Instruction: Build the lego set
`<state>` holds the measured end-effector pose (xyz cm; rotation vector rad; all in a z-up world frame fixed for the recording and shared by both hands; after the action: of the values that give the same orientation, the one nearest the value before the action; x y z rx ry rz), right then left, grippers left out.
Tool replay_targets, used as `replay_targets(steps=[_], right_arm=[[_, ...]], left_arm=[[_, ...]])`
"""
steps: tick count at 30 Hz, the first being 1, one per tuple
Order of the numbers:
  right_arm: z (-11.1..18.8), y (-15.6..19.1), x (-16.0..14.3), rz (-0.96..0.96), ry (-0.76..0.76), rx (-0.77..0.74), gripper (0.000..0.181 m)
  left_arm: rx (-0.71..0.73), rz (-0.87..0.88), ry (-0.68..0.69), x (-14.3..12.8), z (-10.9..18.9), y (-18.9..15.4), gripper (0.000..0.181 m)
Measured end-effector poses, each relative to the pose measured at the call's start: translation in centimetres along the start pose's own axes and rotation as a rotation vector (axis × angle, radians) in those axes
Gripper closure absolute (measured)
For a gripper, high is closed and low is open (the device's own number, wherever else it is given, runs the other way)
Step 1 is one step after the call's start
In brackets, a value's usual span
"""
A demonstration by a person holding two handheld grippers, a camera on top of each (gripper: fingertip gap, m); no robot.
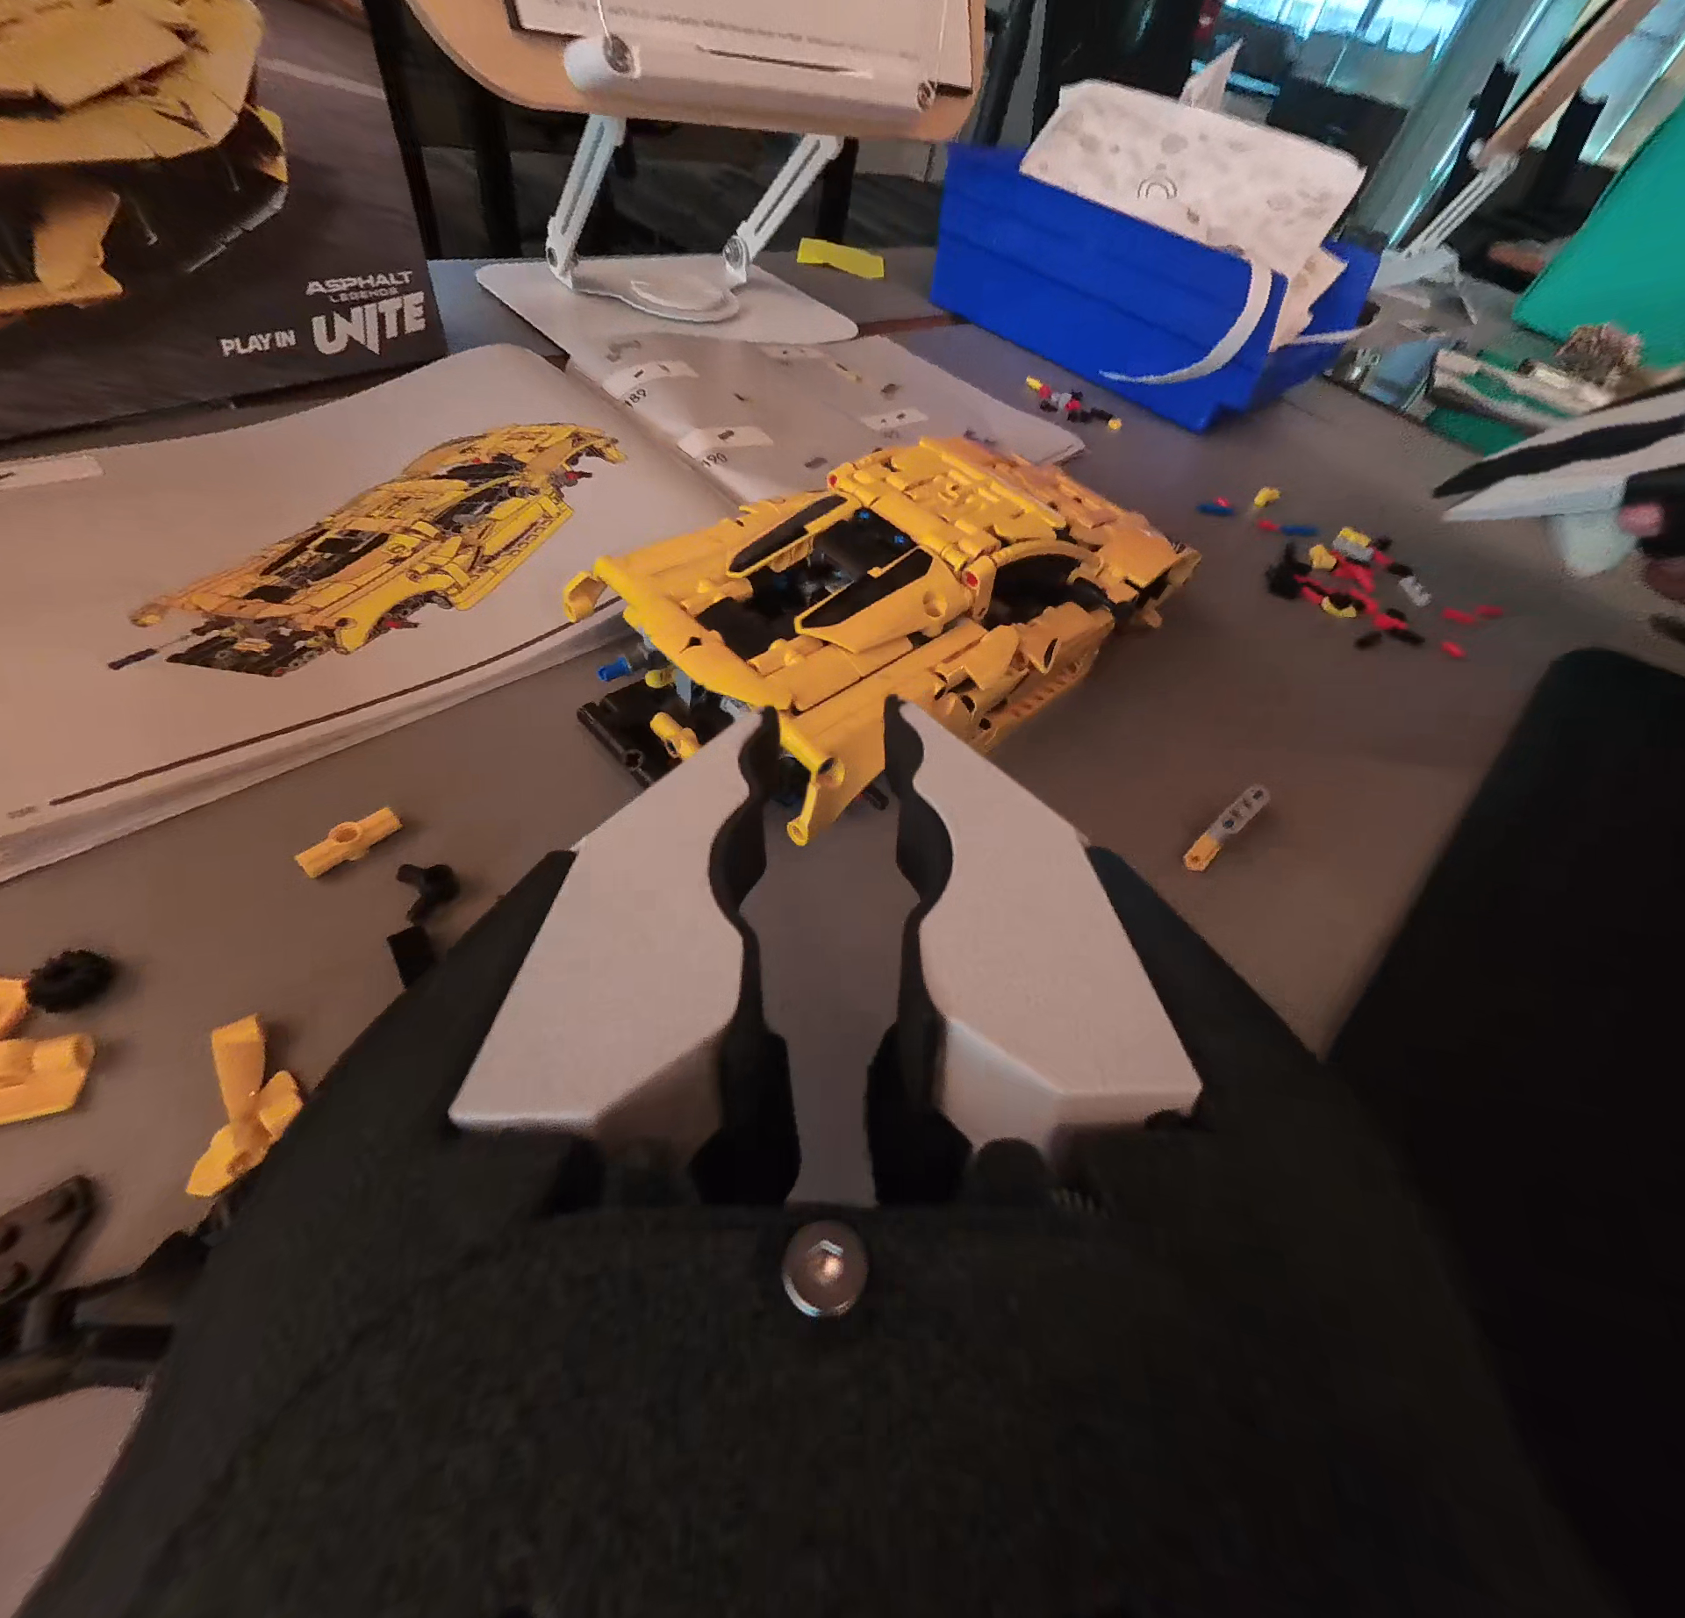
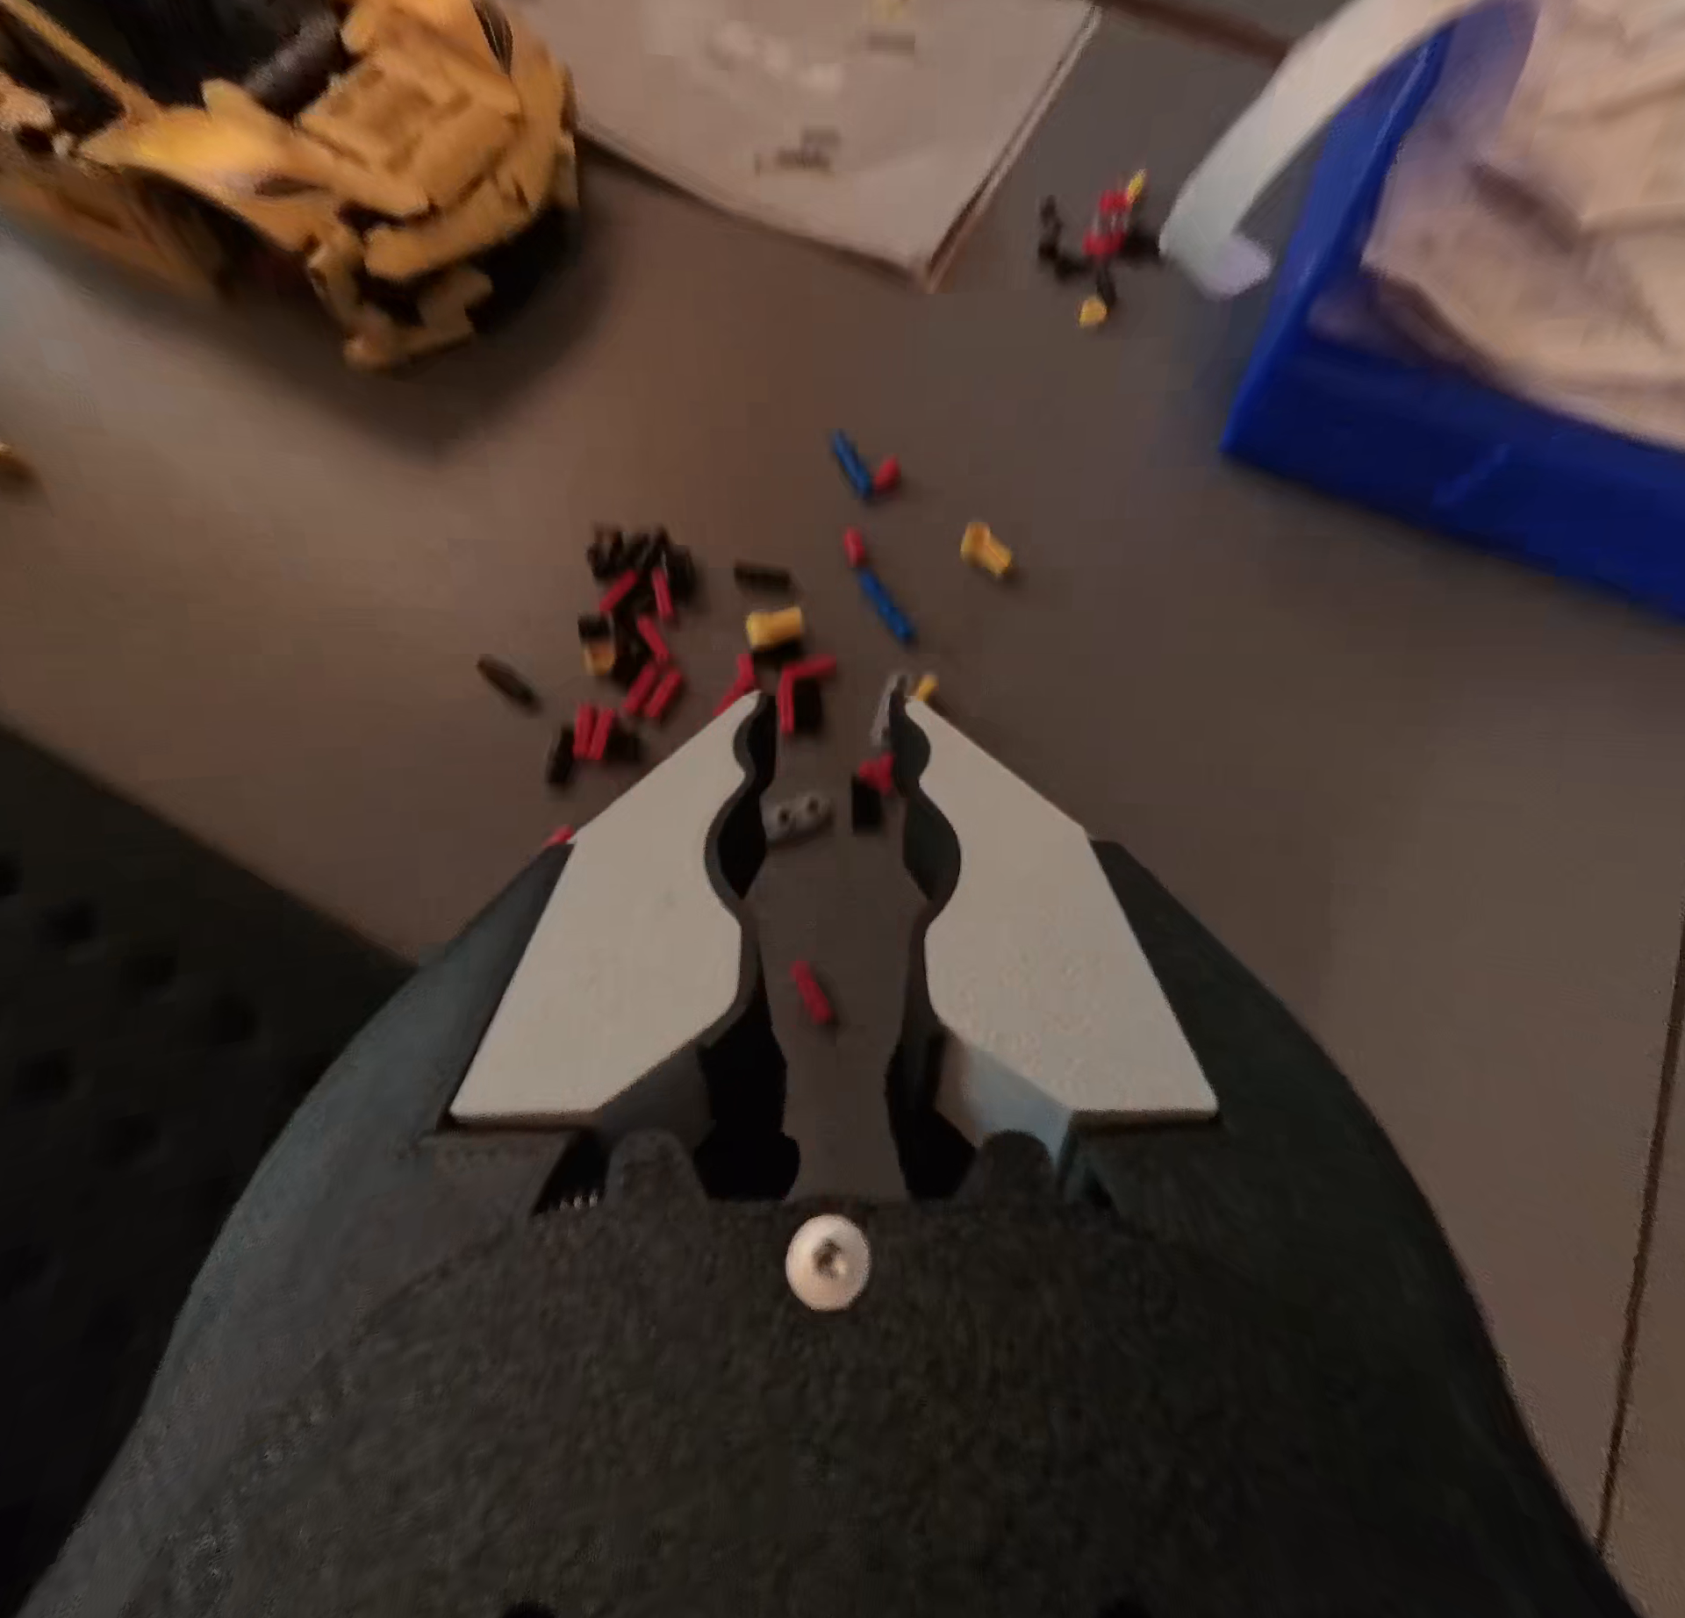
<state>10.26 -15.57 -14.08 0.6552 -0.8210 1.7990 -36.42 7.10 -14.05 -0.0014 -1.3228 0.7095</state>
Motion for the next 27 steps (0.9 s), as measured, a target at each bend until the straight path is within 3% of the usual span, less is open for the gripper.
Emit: replay_targets(steps=[4, 14, 19, 24, 27], right_arm=[[1.2, 1.1, -1.4, 0.009, -0.003, 0.047, 0.157], [-1.5, 1.3, -2.6, 0.028, 0.078, 0.13, 0.152], [-1.6, 1.1, -2.8, 0.062, 0.073, 0.101, 0.159], [-1.5, 1.4, -2.3, 0.118, 0.095, 0.074, 0.159], [-1.1, 2.4, 0.3, 0.181, 0.024, 0.082, 0.16]], left_arm=[[0.003, -0.069, 0.005, -0.2, -0.3, -0.5, 0.16], [-0.02, 0.003, -0.015, -0.1, 0.0, 0.1, 0.16], [-0.02, -0.011, -0.003, -0.2, -0.1, -0.1, 0.16], [-0.02, -0.01, -0.009, -0.1, -0.1, -0.1, 0.16], [-0.023, -0.007, -0.007, -0.1, -0.1, -0.1, 0.16]])
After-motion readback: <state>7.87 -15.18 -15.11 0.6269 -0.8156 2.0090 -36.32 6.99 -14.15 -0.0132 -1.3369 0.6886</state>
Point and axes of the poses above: each gripper's, where its closed fingertips meet, z back along the fingers, x out of its top, y = z × x across the jaws, the point moved 10 cm from there along z, back along the fingers, and after that the axes turned 14 degrees about z, right-handed, at the moved point
